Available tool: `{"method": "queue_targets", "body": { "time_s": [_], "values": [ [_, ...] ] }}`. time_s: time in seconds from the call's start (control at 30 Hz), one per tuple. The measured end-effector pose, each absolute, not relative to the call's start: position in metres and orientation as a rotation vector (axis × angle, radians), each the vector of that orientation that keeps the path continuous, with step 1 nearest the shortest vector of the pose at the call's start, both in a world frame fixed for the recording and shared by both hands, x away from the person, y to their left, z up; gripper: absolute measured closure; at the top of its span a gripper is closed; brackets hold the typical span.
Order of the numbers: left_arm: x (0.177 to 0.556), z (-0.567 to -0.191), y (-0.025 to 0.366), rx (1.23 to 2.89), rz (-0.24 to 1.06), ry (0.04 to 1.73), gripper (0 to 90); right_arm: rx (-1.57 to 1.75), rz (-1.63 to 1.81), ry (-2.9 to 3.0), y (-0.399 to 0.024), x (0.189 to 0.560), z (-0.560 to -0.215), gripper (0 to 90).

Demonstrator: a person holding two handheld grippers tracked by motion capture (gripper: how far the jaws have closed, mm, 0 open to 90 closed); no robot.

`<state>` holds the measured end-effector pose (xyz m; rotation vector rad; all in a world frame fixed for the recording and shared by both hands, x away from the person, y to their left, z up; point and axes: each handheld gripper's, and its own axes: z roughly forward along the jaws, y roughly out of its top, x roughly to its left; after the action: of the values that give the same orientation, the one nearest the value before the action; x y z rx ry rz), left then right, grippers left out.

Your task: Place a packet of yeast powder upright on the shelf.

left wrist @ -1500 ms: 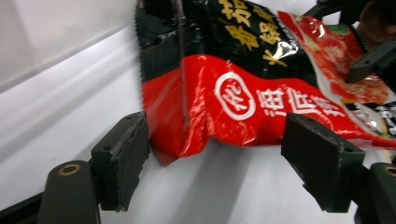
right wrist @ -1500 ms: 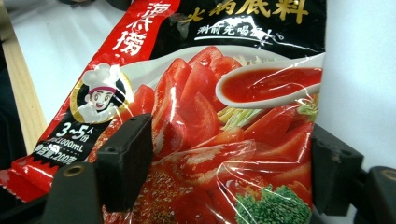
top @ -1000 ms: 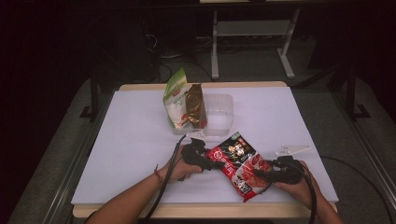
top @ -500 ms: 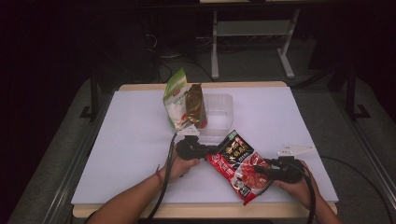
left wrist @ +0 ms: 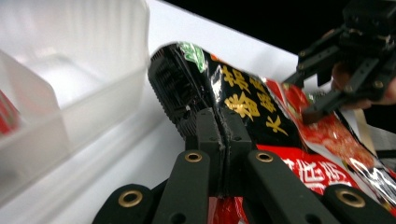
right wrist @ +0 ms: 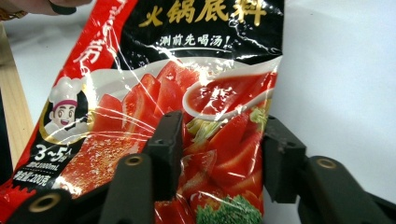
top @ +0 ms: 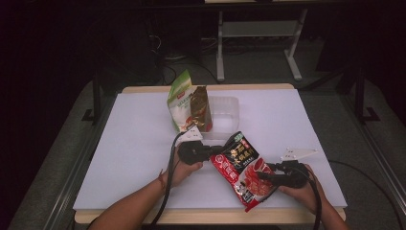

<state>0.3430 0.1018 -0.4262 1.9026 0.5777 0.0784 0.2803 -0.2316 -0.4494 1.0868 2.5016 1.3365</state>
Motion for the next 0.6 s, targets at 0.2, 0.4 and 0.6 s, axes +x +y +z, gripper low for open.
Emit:
{"method": "queue_targets", "body": {
  "time_s": [0.2, 0.4, 0.6],
  "values": [
    [0.337, -0.407, 0.103, 1.884, 0.124, 0.481, 88.9, 1.031, 1.336, 2.540, -0.222, 0.281, -0.445, 41.4],
    [0.335, -0.396, 0.102, 1.878, 0.128, 0.440, 88.9, 0.998, 1.343, 2.609, -0.214, 0.292, -0.440, 33.9],
    [0.339, -0.392, 0.102, 1.865, 0.121, 0.437, 89.0, 1.007, 1.381, 2.682, -0.212, 0.307, -0.437, 44.6]
  ]
}}
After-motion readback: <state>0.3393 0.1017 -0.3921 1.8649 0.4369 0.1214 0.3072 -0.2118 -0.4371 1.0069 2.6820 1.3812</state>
